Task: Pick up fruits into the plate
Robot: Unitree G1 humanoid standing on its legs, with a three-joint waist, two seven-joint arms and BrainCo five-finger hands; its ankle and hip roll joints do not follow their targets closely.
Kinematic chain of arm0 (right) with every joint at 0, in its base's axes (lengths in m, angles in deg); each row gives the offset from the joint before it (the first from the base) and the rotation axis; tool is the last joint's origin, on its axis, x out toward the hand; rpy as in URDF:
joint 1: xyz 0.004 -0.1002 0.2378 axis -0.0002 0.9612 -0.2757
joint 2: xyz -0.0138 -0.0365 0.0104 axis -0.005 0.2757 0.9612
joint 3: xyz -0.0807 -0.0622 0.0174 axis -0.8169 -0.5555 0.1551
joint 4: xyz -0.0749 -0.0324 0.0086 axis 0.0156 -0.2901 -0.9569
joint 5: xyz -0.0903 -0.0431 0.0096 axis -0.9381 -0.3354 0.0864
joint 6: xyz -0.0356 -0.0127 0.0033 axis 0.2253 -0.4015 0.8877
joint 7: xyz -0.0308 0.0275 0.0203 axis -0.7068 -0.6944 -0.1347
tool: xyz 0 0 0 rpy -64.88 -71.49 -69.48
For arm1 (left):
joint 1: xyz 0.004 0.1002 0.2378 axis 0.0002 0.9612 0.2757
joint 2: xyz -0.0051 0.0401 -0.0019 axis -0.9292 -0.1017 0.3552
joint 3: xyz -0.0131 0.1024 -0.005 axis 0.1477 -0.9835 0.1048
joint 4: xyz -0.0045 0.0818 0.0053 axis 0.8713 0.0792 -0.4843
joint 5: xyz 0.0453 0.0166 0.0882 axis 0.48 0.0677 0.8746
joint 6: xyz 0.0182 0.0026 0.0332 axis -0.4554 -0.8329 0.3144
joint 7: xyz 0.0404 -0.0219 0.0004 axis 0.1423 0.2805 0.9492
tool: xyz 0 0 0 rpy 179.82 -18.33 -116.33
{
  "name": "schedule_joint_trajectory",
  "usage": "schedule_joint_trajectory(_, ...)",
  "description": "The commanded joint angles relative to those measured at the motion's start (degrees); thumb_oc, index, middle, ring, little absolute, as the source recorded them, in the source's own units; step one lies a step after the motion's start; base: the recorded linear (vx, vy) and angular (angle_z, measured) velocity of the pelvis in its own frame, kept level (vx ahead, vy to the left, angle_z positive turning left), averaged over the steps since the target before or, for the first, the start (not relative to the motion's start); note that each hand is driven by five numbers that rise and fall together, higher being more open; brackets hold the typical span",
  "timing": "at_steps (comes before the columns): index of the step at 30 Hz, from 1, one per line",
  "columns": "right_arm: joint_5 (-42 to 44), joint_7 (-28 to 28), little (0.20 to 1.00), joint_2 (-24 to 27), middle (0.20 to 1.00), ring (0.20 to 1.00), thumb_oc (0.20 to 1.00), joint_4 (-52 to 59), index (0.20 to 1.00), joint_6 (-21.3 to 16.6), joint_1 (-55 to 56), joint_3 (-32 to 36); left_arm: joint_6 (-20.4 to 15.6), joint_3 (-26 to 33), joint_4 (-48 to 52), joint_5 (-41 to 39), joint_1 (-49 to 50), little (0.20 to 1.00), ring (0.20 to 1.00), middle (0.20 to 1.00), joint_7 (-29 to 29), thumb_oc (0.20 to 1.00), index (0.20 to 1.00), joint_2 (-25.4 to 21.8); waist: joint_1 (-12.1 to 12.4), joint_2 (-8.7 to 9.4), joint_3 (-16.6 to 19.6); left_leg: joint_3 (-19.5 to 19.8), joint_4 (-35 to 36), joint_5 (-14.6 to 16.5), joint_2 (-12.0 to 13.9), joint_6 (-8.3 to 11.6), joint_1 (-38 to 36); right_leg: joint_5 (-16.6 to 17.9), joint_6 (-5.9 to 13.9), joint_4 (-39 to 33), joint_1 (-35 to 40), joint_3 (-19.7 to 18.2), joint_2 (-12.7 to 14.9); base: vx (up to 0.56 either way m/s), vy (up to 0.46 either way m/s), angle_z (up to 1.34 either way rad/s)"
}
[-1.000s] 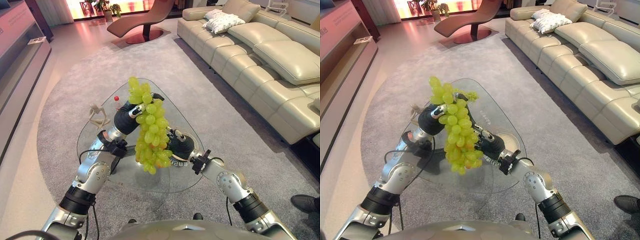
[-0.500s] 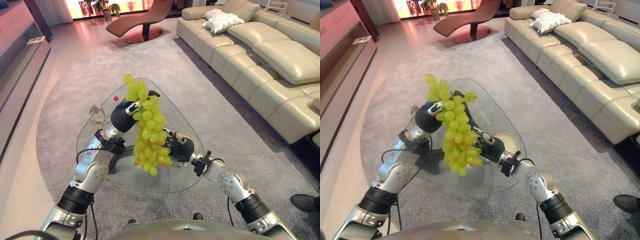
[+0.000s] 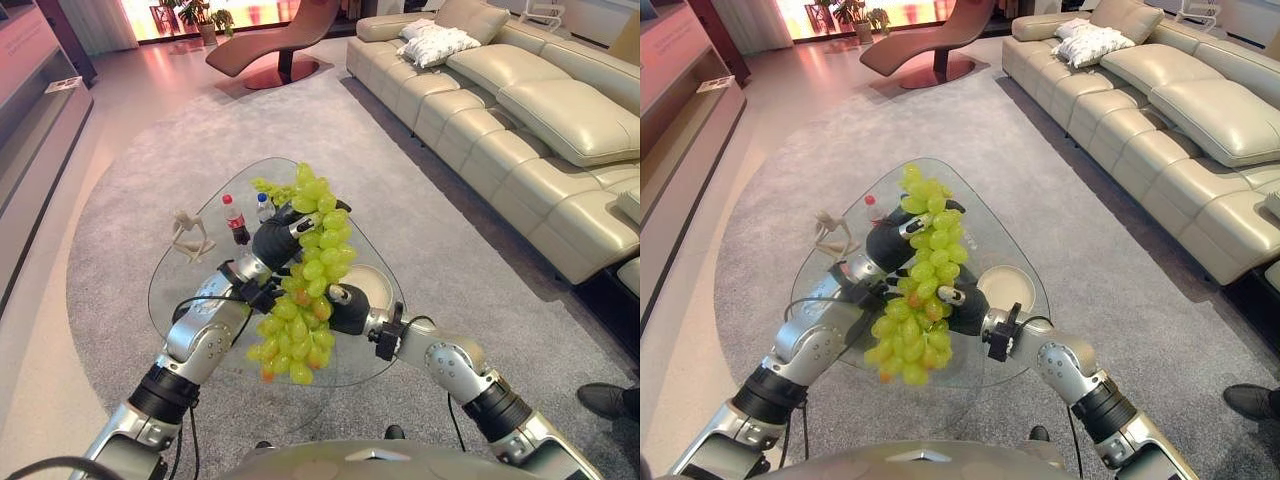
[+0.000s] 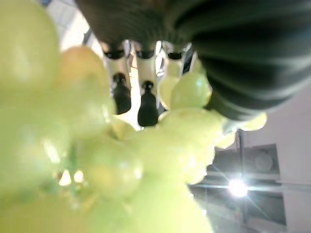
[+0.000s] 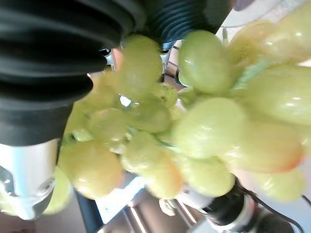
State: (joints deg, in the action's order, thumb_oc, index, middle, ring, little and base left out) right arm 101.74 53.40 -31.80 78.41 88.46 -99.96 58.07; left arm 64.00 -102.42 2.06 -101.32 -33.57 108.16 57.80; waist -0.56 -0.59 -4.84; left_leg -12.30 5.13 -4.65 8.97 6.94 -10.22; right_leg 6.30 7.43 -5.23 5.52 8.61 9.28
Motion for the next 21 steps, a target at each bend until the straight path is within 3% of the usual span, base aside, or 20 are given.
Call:
schedule_joint_trajectory(1, 1.49, -1.36, 1.000, -4.08, 1.000, 1.000, 1.000, 5.99, 1.000, -0.15, -4.94, -2.35, -1.51, -2.23, -2.83, 3.02, -8.85, 0.200, 0.200, 0.200, -1.89, 0.200, 0.200, 1.29, -0.38, 1.20, -0.27, 0.56, -2.60, 6.45, -1.99, -2.23, 0.70, -7.18, 0.14, 4.14, 3.88, 6.89, 0.93, 0.00, 0.000, 0.00)
schedule_joint_trajectory(10, 2.97, 0.63, 1.000, -4.75, 1.000, 1.000, 1.000, 5.03, 1.000, 2.20, -6.80, -6.29, -2.03, -4.07, -6.37, 9.31, -11.23, 0.200, 0.200, 0.200, -9.23, 0.200, 0.200, 2.30, -0.41, 1.35, -0.33, 0.57, -2.57, 6.26, -1.97, -2.29, 0.61, -7.22, 0.07, 4.04, 4.02, 6.59, 0.72, 0.00, 0.000, 0.00)
schedule_joint_trajectory(11, 3.31, 1.35, 0.837, -5.29, 0.837, 0.837, 0.837, 4.96, 0.837, 1.95, -6.73, -6.46, -1.83, -4.10, -6.92, 9.42, -11.30, 0.200, 0.200, 0.200, -9.19, 0.200, 0.200, 2.59, -0.45, 1.37, -0.26, 0.53, -2.57, 6.24, -1.92, -2.31, 0.60, -7.18, 0.07, 4.07, 3.96, 6.54, 0.69, 0.00, 0.000, 0.00)
schedule_joint_trajectory(12, 3.96, 2.25, 0.200, -5.39, 0.200, 0.200, 0.200, 4.86, 0.200, 0.72, -6.61, -6.67, -1.62, -4.20, -7.08, 9.75, -11.34, 0.200, 0.200, 0.200, -9.55, 0.200, 0.200, 2.81, -0.47, 1.40, -0.23, 0.54, -2.56, 6.20, -1.88, -2.28, 0.58, -7.13, 0.07, 4.05, 3.96, 6.50, 0.65, 0.00, 0.000, 0.00)
schedule_joint_trajectory(21, 3.45, 5.12, 0.200, -6.52, 0.200, 0.200, 0.200, 4.98, 0.200, -2.48, -6.48, -5.50, -1.22, -3.43, -8.49, 11.26, -10.82, 0.200, 0.200, 0.200, -11.95, 0.200, 0.200, 3.69, -0.83, 1.14, -0.53, 0.01, -2.79, 6.13, -1.72, -2.22, 0.60, -7.11, 0.05, 4.21, 3.75, 6.46, 0.64, 0.00, 0.000, 0.00)
